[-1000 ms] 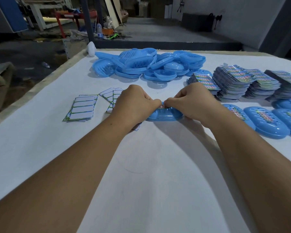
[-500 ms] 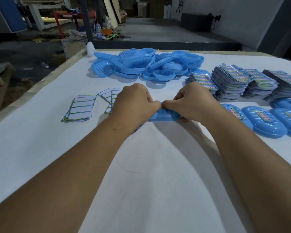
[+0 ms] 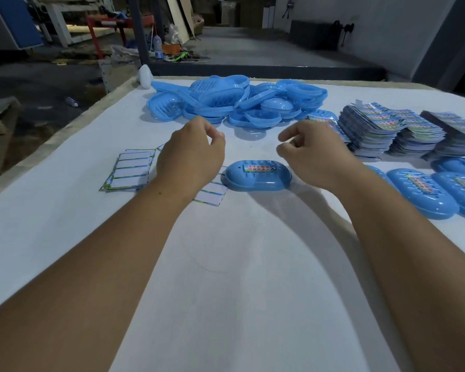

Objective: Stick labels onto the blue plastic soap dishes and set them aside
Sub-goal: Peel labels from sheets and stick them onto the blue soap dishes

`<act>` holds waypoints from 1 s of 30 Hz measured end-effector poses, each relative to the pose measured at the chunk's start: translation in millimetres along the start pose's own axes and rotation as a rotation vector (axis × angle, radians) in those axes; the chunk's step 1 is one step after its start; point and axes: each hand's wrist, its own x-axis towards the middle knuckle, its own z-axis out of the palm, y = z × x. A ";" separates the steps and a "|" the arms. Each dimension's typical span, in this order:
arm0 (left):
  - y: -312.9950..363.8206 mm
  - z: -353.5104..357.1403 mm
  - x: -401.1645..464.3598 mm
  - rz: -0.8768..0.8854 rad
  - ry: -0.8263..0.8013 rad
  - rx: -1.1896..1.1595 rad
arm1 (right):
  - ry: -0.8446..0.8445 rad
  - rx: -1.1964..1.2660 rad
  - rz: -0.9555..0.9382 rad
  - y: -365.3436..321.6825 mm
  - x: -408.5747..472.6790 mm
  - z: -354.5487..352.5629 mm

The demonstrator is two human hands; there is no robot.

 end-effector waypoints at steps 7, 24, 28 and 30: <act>-4.7 -1.3 1.3 0.034 0.053 0.117 | -0.293 -0.124 -0.238 -18.1 -22.6 14.5; -4.4 -3.5 -4.6 0.013 0.010 0.056 | -0.038 -0.559 0.173 18.5 -34.6 -30.1; -5.0 -4.0 -7.1 0.017 -0.013 0.066 | -0.035 -0.547 0.224 19.4 -36.0 -35.4; -6.6 -4.5 -8.0 0.022 -0.018 0.060 | -0.026 -0.502 0.238 22.4 -36.0 -39.5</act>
